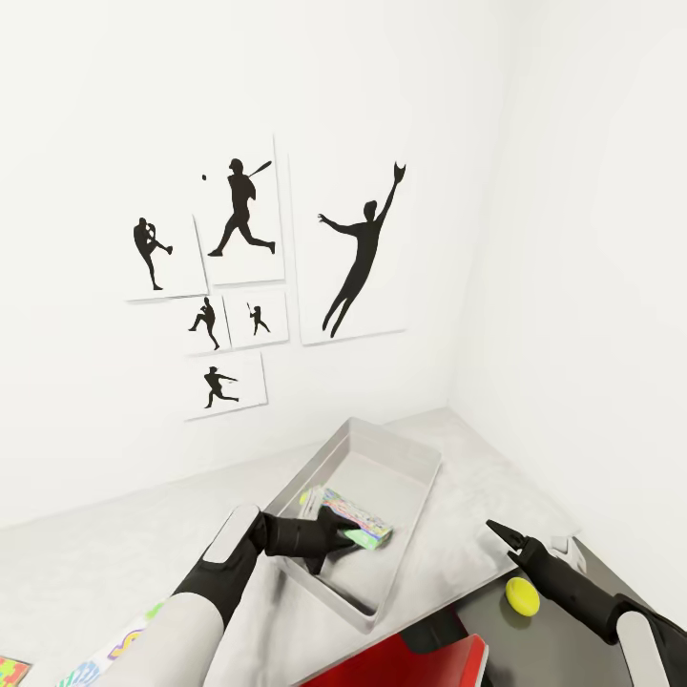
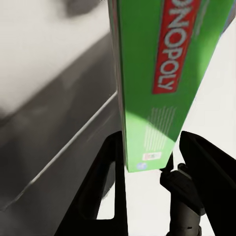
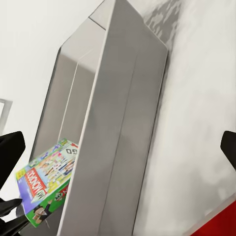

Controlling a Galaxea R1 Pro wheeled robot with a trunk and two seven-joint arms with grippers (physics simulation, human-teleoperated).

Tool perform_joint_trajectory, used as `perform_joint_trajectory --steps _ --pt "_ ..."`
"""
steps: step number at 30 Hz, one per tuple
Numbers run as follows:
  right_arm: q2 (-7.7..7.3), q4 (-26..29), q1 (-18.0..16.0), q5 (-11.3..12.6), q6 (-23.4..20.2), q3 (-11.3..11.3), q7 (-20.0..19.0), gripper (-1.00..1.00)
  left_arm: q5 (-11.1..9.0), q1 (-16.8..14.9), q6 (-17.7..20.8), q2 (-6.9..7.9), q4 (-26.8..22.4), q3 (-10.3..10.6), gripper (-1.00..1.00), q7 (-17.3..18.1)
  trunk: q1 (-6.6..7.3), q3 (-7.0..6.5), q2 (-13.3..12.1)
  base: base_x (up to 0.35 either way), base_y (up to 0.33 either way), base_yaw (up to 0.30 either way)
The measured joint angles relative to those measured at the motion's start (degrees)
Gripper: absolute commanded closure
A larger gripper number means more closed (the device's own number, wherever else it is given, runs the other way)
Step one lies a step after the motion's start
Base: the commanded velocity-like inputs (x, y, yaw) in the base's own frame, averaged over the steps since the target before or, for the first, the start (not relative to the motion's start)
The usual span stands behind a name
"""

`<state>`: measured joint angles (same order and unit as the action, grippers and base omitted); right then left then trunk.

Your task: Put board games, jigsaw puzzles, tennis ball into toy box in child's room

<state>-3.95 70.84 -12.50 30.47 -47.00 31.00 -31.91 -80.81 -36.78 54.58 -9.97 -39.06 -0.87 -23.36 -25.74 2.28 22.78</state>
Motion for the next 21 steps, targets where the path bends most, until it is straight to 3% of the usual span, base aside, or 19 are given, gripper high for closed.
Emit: perform_joint_trajectory --steps 21 --pt "-0.02 -0.2 0.0 0.0 0.0 0.0 0.0 -1.0 -0.1 0.0 -2.4 0.0 0.0 0.0 1.0 -3.1 0.0 0.0 0.0 0.0 0.0 0.0"
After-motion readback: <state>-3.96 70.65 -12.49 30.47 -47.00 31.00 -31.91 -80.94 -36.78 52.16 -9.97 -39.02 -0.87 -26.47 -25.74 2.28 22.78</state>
